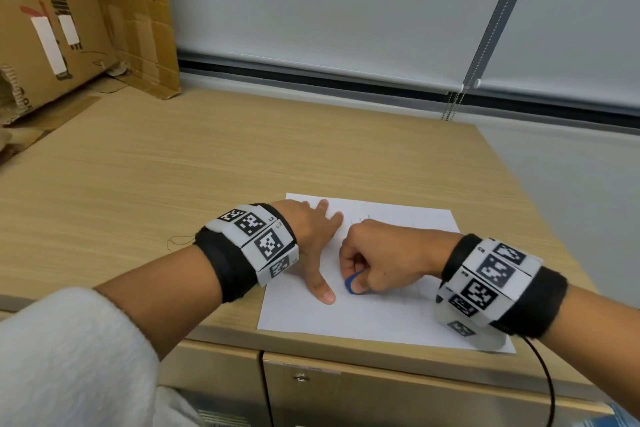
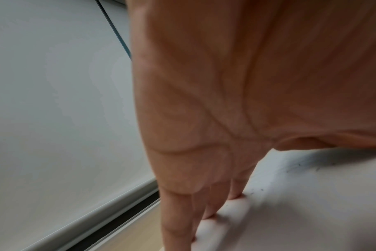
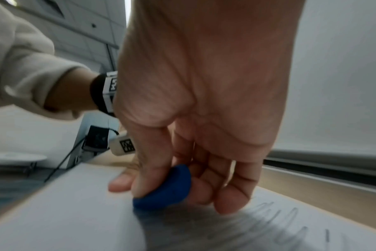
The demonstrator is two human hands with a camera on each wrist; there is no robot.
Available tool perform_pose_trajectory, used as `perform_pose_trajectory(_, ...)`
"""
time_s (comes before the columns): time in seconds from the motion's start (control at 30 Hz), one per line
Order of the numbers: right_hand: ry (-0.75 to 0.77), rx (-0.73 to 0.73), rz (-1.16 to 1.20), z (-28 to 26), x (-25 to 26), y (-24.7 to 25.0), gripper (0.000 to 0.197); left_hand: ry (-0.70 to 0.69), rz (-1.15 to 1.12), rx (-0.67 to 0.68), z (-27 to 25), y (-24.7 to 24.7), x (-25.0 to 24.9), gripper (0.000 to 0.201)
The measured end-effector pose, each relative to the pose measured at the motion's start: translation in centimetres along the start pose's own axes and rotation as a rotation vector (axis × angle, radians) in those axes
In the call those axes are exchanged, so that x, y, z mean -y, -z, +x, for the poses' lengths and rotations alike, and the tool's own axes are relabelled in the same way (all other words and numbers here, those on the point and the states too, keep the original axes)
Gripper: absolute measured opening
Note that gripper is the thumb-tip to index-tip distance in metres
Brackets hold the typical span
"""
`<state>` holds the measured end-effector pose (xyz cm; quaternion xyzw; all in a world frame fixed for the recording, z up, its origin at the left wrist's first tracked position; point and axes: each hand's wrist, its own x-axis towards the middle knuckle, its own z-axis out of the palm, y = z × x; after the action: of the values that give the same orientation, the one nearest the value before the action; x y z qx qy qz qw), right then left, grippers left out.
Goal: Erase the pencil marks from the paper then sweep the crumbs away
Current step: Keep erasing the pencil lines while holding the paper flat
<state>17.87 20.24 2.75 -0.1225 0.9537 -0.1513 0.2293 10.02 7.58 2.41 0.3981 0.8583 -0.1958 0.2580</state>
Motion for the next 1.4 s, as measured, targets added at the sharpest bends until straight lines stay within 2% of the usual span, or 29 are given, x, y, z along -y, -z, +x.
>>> perform_pose_trajectory(0.07,-0.01,-0.02,-0.026,0.5,-0.1,0.7,0.003,0.001,0.009,0.003,0.0,0.1,-0.1,0.137)
perform_pose_trajectory(0.2,-0.05,-0.188,-0.025,2.0,-0.9,1.6,0.008,-0.003,0.0,0.014,0.0,0.0,0.1,0.135)
perform_pose_trajectory(0.27,-0.036,-0.134,-0.038,1.5,-0.6,1.2,0.003,-0.001,0.006,0.019,0.1,0.0,0.0,0.136)
perform_pose_trajectory(0.37,-0.004,0.015,-0.072,0.8,0.0,1.0,0.008,0.002,0.004,0.034,0.1,0.0,-0.1,0.137)
perform_pose_trajectory(0.53,-0.052,-0.174,-0.075,1.7,-0.8,2.0,0.005,-0.008,0.01,0.019,0.1,0.1,-0.1,0.135)
perform_pose_trajectory(0.67,-0.013,0.028,-0.072,0.6,-0.2,1.0,0.004,0.008,0.005,0.011,0.1,-0.1,-0.1,0.138)
perform_pose_trajectory(0.7,-0.008,0.036,-0.078,0.6,-0.2,1.1,0.005,0.01,0.003,0.008,0.1,-0.1,-0.1,0.138)
perform_pose_trajectory(0.83,-0.039,-0.164,-0.072,1.0,-0.8,1.2,0.006,0.01,0.011,-0.003,0.3,-0.3,0.1,0.14)
perform_pose_trajectory(0.87,-0.041,-0.158,-0.069,0.7,-0.8,1.0,0.006,0.011,0.016,-0.006,0.4,-0.3,0.1,0.14)
perform_pose_trajectory(1.0,-0.021,0.059,-0.088,-0.3,0.1,0.6,0.01,0.012,0.023,-0.017,0.3,-0.4,0.0,0.14)
perform_pose_trajectory(1.27,-0.1,-0.249,-0.089,3.8,-1.6,3.0,0.008,0.016,-0.012,-0.012,0.3,-0.4,0.3,0.145)
perform_pose_trajectory(1.33,-0.078,-0.19,-0.086,3.3,-1.4,2.6,0.006,0.011,-0.019,-0.015,0.3,-0.3,0.2,0.145)
perform_pose_trajectory(1.4,-0.056,-0.055,-0.1,2.8,-1.1,2.5,0.005,0.005,-0.027,-0.01,0.3,-0.4,0.2,0.144)
